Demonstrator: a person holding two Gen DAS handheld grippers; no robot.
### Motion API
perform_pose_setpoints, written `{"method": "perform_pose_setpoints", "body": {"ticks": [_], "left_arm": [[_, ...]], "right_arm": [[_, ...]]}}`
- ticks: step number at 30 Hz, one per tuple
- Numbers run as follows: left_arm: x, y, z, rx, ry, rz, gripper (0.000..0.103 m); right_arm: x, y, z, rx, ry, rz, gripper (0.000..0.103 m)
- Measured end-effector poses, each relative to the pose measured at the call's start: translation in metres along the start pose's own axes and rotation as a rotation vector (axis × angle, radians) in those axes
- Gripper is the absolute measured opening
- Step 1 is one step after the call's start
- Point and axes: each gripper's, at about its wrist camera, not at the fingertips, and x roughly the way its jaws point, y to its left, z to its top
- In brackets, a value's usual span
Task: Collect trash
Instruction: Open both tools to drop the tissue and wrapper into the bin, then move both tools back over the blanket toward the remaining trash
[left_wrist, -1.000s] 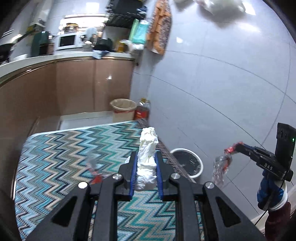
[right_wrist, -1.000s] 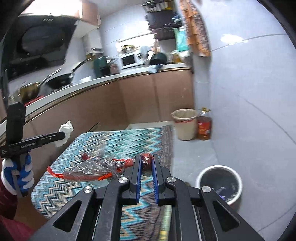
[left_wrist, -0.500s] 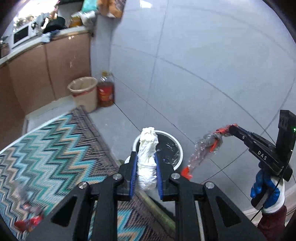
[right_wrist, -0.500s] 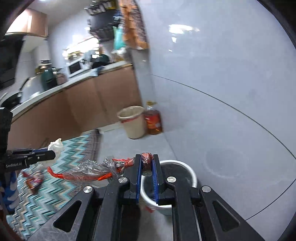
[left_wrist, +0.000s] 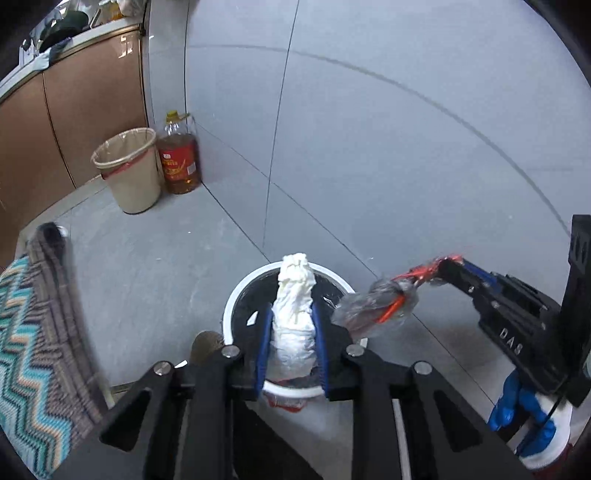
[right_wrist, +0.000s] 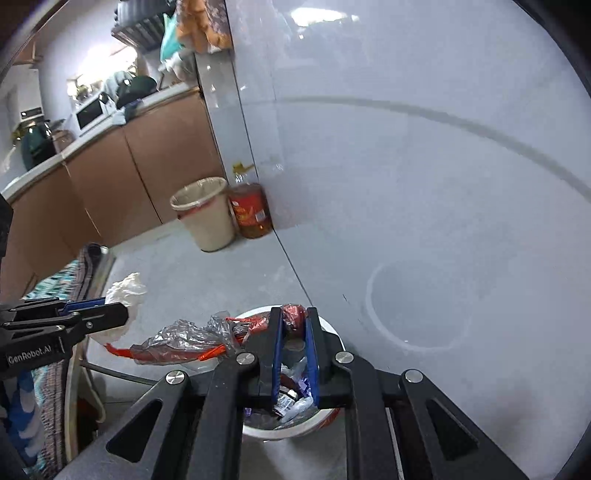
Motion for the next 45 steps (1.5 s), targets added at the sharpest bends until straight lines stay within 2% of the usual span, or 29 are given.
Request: {"method": "perform_pose_setpoints", "body": {"ticks": [4, 6, 8, 16, 25, 31, 38, 45], "left_arm": [[0.029, 0.0, 0.004, -0.027, 0.023, -0.016, 0.034], [0.037, 0.002, 0.006, -0.034, 0.028, -0.018, 0.039], [0.043, 0.005, 0.006, -0.048, 0.033, -0.022, 0.043], [0.039, 0.008, 0.002, -0.056, 0.014, -0.011, 0.044], [-0.024, -0.008, -0.008, -0.037, -0.078, 0.024, 0.044], [-0.08, -0.02, -0.023, -0.011, -0.15, 0.052, 0.044], [-0.153, -0.031, -0.048, 0.025, -0.259, 0.098, 0.053], [-0.217, -0.029, -0.08, 0.036, -0.343, 0.143, 0.054]], "right_arm": [[0.03, 0.0, -0.003, 0.001, 0.041, 0.01, 0.014], [0.041, -0.001, -0.006, 0.007, 0.057, 0.016, 0.026], [0.05, -0.007, -0.011, 0.022, 0.075, 0.015, 0.033], [0.045, -0.016, -0.021, 0.047, 0.093, 0.017, 0.037], [0.008, -0.005, -0.018, 0.041, 0.046, 0.008, 0.046], [-0.045, 0.003, -0.023, 0.029, -0.008, -0.001, 0.049], [-0.114, 0.022, -0.025, 0.001, -0.1, -0.007, 0.06], [-0.173, 0.056, -0.032, -0.041, -0.185, 0.002, 0.068]]}}
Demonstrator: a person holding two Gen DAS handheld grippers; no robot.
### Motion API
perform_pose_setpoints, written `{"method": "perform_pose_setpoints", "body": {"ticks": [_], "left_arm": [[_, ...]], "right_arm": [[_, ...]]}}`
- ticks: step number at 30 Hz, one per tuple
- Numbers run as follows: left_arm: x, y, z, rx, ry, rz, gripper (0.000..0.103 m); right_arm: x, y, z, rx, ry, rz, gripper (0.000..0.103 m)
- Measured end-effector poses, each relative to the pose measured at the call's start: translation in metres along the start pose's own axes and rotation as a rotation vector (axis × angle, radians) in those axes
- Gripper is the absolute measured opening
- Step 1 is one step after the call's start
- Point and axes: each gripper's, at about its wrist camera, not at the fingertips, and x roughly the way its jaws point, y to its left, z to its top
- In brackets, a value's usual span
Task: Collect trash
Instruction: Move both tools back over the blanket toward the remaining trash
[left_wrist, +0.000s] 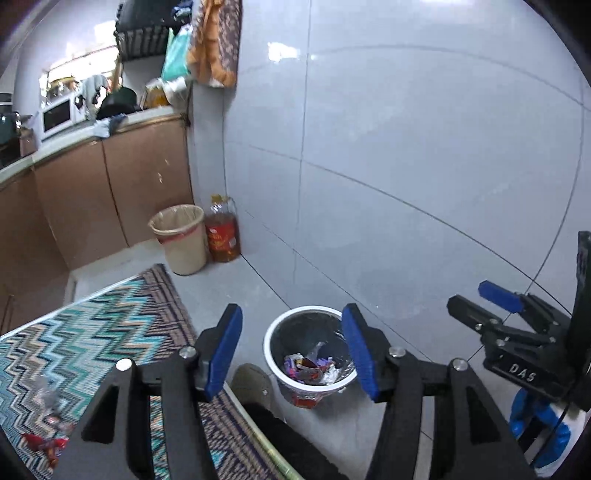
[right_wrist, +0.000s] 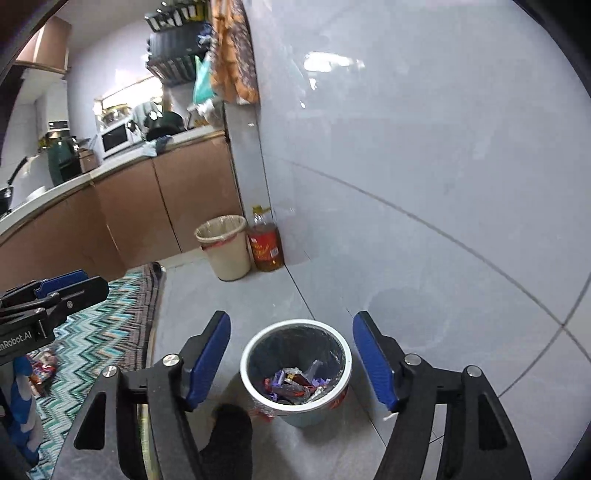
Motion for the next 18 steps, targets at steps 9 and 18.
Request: {"method": "perform_pose_setpoints", "body": {"ticks": [9, 18], "left_arm": [[-0.079, 0.028, -0.012, -0.004, -0.107, 0.099, 0.054], [-0.148, 0.064, -0.031, -0.02, -0.206, 0.204, 0.054]], "right_arm": [[-0.049, 0.053, 0.002, -0.067, -0.072, 0.046, 0.072], [-0.089, 0.115, 0.01, -0.16, -0.144, 0.118, 0.073]]}}
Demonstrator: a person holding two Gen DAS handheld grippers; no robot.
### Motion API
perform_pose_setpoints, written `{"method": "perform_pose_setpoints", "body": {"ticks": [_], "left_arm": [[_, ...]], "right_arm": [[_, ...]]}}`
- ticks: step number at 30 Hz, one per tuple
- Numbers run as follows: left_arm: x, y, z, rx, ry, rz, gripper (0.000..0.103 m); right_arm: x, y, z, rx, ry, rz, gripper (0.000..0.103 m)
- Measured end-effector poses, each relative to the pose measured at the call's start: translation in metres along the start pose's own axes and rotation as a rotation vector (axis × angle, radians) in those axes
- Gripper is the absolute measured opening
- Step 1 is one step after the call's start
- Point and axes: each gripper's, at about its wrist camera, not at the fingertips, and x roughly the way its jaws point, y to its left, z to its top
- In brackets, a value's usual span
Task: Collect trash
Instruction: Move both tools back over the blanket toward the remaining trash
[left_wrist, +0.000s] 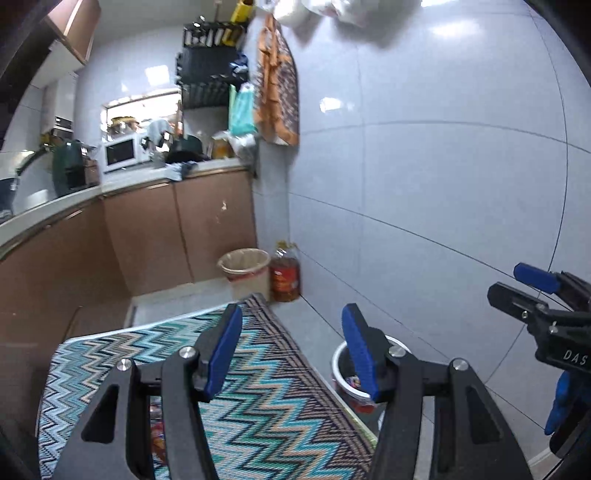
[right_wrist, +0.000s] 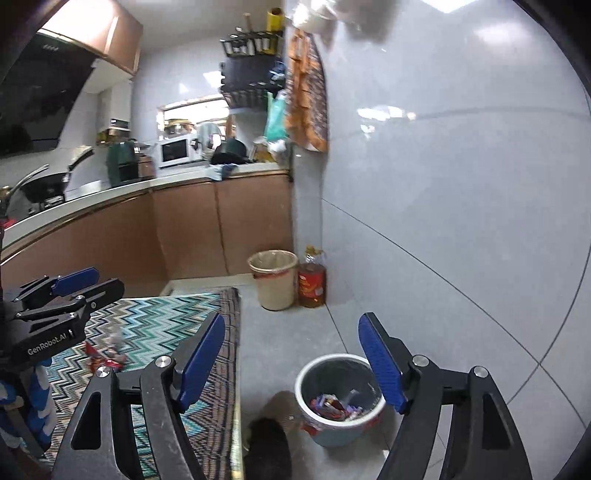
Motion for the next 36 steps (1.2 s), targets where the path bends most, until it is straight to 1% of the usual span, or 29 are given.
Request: {"method": "perform_pose_setpoints", "body": {"ticks": [3, 8, 13, 19, 27, 29, 31, 33, 36], "left_arm": [[-0.013, 0.016, -0.002, -0.01, -0.018, 0.033, 0.054], [-0.034, 0.049, -0.007, -0.024, -0.05, 0.114, 0.055], [-0.043, 0.076, -0.013, -0.036, -0.054, 0.178, 0.056], [-0.039, 0.117, -0.029, -0.07, -0.023, 0.223, 0.057], [-0.038, 0.185, -0.067, -0.146, 0.033, 0.279, 0.057], [-0.036, 0.198, -0.076, -0.164, 0.045, 0.271, 0.057], [-0.033, 0.203, -0.084, -0.168, 0.053, 0.255, 0.057], [-0.027, 0.207, -0.092, -0.171, 0.07, 0.224, 0.057], [-0.006, 0.207, -0.108, -0.187, 0.129, 0.154, 0.057]], "right_arm": [[-0.002, 0.019, 0.005, -0.03, -0.012, 0.025, 0.073], [-0.001, 0.049, 0.009, -0.069, -0.012, 0.078, 0.073], [0.007, 0.075, 0.014, -0.1, -0.007, 0.127, 0.073], [0.021, 0.105, 0.014, -0.131, 0.01, 0.198, 0.073], [0.046, 0.135, 0.006, -0.143, 0.047, 0.301, 0.073], [0.057, 0.142, 0.002, -0.148, 0.07, 0.324, 0.073], [0.068, 0.15, -0.002, -0.152, 0.09, 0.343, 0.073], [0.08, 0.156, -0.006, -0.153, 0.113, 0.364, 0.073], [0.096, 0.165, -0.013, -0.158, 0.147, 0.383, 0.073]]}}
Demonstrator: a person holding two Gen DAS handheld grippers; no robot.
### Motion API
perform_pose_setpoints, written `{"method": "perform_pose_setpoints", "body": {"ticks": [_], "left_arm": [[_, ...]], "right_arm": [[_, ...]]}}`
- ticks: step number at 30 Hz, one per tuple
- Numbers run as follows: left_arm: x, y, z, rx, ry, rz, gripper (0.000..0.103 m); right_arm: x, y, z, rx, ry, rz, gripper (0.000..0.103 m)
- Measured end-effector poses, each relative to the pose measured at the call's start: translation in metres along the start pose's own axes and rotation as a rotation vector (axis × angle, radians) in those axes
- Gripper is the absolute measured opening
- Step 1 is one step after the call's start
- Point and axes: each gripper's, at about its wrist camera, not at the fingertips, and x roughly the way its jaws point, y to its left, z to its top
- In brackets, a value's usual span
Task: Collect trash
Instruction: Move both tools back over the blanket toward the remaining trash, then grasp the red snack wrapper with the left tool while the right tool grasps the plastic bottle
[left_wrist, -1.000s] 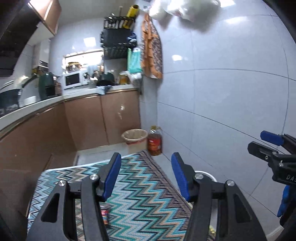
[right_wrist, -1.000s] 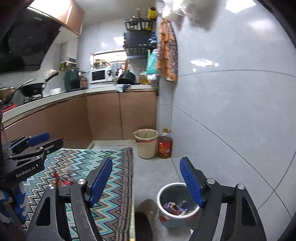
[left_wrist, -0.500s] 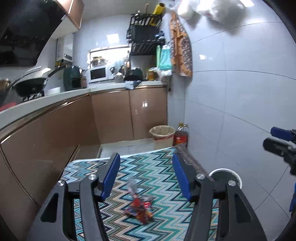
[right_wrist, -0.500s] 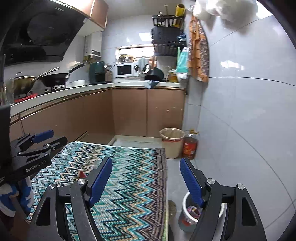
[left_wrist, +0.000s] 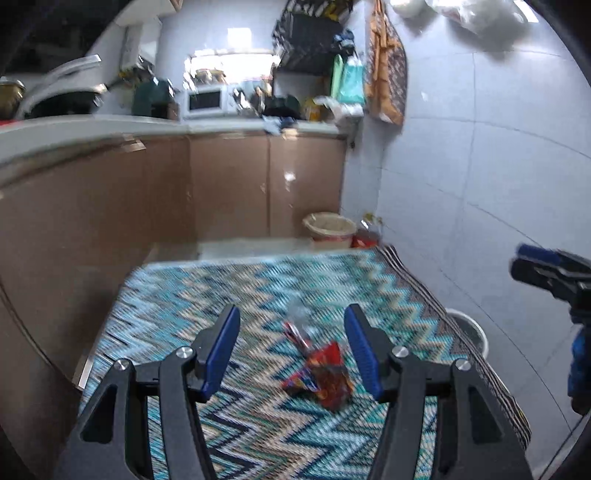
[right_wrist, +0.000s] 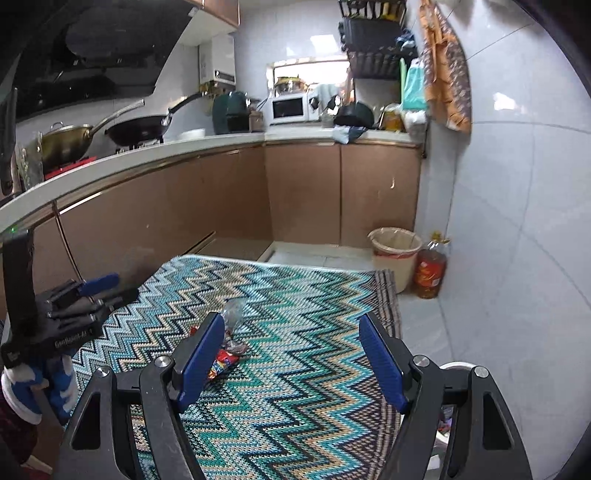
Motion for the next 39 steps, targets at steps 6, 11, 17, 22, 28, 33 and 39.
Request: {"method": "perform_pose_setpoints", "body": {"ticks": [6, 11, 17, 22, 28, 33, 39], "left_arm": [[0.042, -0.014, -0.028, 0.009, 0.104, -0.06, 0.057], [0.068, -0.017, -0.032, -0.007, 0.142, -0.094, 0.052], [0.094, -0.009, -0.04, -0.032, 0.21, -0.125, 0.014], [0.092, 0.005, -0.043, -0.041, 0.207, -0.114, 0.003], [0.076, 0.03, -0.041, -0.071, 0.188, -0.073, 0.002], [0.068, 0.056, -0.041, -0.123, 0.175, -0.029, 0.002], [0.056, 0.085, -0.041, -0.191, 0.147, 0.025, 0.002]], "right_arm": [[0.032, -0.004, -0.01, 0.004, 0.07, 0.021, 0.073], [0.055, -0.007, -0.016, 0.005, 0.116, 0.035, 0.073], [0.085, -0.008, -0.018, 0.003, 0.165, 0.072, 0.073], [0.116, 0.002, -0.018, -0.015, 0.206, 0.117, 0.073], [0.153, 0.023, -0.021, -0.035, 0.262, 0.194, 0.072], [0.189, 0.045, -0.027, -0.047, 0.326, 0.282, 0.058], [0.225, 0.067, -0.035, -0.068, 0.387, 0.343, 0.048]]}}
